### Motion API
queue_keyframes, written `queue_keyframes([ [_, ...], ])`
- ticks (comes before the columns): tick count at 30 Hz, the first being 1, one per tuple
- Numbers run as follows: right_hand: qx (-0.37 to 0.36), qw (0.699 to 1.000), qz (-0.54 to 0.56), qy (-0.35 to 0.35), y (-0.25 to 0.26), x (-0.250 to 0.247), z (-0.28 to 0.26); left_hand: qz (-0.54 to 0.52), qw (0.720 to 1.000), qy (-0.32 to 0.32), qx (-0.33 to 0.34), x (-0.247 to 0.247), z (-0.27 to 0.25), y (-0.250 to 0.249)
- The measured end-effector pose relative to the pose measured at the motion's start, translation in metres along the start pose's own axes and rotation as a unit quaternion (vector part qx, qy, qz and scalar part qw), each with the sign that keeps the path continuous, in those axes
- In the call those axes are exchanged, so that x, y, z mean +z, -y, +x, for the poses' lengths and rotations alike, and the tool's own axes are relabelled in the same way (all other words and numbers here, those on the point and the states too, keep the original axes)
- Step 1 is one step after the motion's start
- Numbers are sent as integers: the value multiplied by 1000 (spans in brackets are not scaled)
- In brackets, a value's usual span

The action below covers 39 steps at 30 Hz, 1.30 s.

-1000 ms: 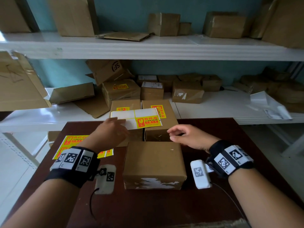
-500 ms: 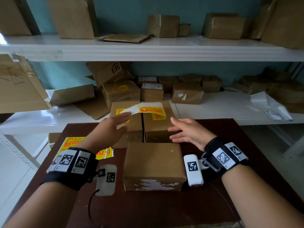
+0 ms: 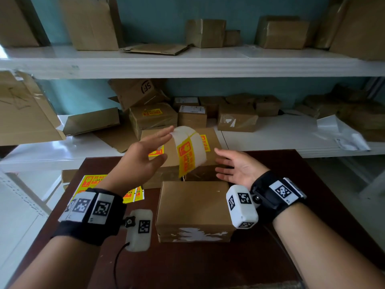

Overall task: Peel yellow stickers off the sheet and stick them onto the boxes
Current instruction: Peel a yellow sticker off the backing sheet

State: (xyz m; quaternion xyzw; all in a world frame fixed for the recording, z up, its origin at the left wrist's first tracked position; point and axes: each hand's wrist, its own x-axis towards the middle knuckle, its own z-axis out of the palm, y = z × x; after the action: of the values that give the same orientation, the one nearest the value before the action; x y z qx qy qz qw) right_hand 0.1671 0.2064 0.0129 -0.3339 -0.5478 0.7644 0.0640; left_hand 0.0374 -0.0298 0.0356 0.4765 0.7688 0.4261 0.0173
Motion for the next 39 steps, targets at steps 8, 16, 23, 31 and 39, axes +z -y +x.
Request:
queue_keyframes([
  [8,32,995,55,79,0,14,-8,-255,965,-18,-58,0,4,-14],
  [16,8,985,72,154,-8,22,-11,-381,923,25,-58,2,6,-20],
  [23,-74,986,58,137,2,19,-11,-346,930,57,-113,4,7,-10],
  [31,-185,965,-136,128,23,3,-16,-316,907,-48,-274,4,12,4],
  [39,-312,917,-249,11,30,6,-19,120,968,-111,-189,1,13,5],
])
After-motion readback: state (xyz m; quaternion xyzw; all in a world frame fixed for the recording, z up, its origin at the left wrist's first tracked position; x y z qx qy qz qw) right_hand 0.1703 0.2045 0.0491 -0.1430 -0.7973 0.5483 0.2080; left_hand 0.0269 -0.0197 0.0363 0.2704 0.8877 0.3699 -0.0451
